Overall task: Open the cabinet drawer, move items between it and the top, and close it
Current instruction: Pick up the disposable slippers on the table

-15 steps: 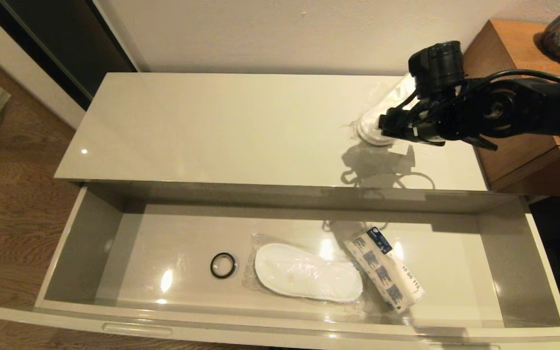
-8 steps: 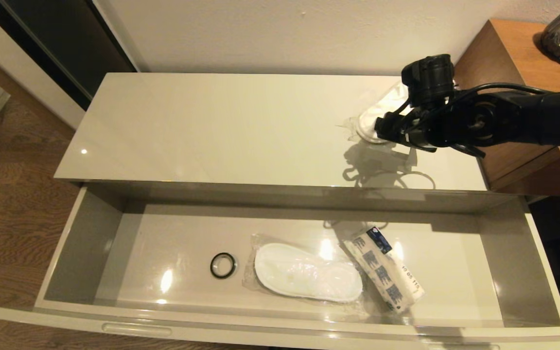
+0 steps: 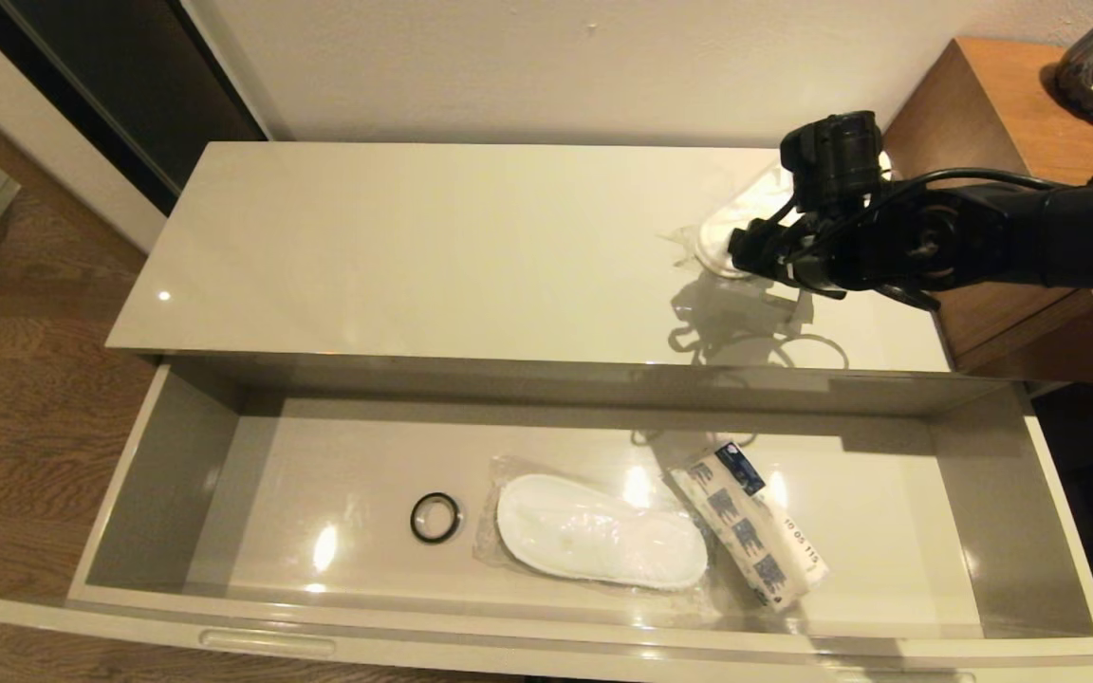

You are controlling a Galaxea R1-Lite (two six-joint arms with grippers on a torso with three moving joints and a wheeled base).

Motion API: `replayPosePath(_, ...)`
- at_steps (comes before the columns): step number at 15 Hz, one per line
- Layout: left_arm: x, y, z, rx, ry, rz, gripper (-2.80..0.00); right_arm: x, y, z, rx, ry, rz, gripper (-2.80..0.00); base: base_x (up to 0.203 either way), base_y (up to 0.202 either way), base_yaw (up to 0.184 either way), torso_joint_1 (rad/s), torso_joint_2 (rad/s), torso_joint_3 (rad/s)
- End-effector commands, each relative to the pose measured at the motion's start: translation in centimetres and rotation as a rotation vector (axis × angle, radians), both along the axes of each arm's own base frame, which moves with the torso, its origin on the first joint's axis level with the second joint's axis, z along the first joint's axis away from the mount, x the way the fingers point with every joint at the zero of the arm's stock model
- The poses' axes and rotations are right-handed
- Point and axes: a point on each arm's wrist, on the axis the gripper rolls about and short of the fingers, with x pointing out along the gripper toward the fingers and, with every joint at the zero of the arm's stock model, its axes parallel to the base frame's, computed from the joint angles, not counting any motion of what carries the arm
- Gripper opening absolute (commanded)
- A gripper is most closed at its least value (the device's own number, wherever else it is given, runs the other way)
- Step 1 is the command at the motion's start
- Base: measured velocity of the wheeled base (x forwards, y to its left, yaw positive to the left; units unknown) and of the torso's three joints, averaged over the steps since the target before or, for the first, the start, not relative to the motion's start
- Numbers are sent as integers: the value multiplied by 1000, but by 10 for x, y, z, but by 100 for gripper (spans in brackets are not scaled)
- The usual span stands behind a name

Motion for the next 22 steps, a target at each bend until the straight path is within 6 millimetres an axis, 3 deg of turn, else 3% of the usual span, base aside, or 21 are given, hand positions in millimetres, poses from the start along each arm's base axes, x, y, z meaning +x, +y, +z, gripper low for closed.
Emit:
replayPosePath(1, -3, -1, -1, 7, -38, 1, -280, 0, 0, 0, 6, -13, 1, 0, 0, 0, 0, 0, 0, 0)
replayPosePath(2, -3, -1, -1, 7, -38, 1, -280, 0, 1, -3, 9, -23, 3, -280, 0, 0, 0, 0, 0, 0)
replayPosePath(5, -3, -1, -1, 7, -38, 1, -280, -2, 0, -16, 10, -45, 7, -280, 0, 0, 0, 0, 0, 0)
replayPosePath(8, -3, -1, -1, 7, -38, 1, -280, -7, -2, -17, -2, -108, 18, -280, 0, 0, 0, 0, 0, 0)
replayPosePath(12, -3, -1, -1, 7, -38, 1, -280, -7, -3, -41, -14, -110, 20, -280, 0, 0, 0, 0, 0, 0)
replayPosePath(14, -3, -1, -1, 7, -39, 1, -280, -12, -4, -40, -13, -114, 21, -280, 0, 0, 0, 0, 0, 0)
replayPosePath(17, -3, -1, -1, 11, -39, 1, -280, -39, -14, -6, 3, -157, 24, -280, 0, 0, 0, 0, 0, 0)
replayPosePath(20, -3, -1, -1, 11, -39, 1, -280, -85, -28, 37, 14, -150, 75, -280, 0, 0, 0, 0, 0, 0)
replayPosePath(22, -3, -1, -1, 12, -39, 1, -280, -119, -37, 55, 4, -93, 111, -280, 0, 0, 0, 0, 0, 0)
